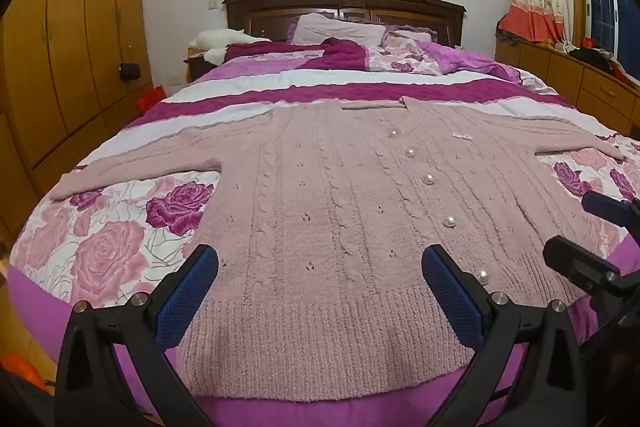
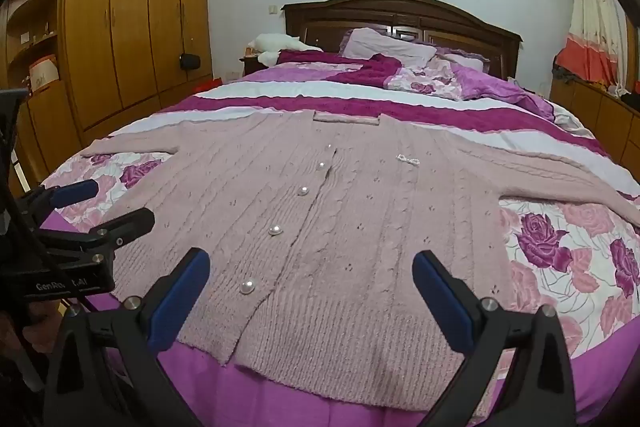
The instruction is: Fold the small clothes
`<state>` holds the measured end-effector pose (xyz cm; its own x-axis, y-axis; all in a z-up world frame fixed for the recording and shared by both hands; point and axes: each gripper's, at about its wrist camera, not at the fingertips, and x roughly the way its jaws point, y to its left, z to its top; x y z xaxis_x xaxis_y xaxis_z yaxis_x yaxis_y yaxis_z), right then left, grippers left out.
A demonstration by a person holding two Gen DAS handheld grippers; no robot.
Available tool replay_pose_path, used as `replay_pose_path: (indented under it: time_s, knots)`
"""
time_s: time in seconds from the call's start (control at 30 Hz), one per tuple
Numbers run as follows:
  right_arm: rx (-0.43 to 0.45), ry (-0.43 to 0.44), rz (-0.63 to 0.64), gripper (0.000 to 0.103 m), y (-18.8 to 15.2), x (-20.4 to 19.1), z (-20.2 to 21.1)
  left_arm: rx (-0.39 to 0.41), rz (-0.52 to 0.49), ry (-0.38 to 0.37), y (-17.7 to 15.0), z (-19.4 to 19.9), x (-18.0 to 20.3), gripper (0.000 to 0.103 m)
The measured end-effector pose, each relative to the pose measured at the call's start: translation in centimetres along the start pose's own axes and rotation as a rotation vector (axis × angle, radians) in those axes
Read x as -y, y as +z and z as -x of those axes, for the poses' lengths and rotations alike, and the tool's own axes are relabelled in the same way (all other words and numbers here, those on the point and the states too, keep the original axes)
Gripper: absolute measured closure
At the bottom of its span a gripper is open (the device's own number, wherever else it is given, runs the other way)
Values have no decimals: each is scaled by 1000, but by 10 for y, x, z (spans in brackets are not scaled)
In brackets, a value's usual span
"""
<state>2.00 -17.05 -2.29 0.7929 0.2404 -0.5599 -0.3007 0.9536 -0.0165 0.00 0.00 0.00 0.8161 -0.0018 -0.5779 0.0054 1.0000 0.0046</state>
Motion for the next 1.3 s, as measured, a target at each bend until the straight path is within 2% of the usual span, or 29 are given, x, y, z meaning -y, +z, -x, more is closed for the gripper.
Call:
replay_pose_path:
  time_s: [0.37,1.3]
  knots:
    - [26,9,4,0,-1,-3,8,14,6,-6,6,8,1,19]
    - [3,23,4,0,-1,-3,1,13,-4,5,1,6,4,19]
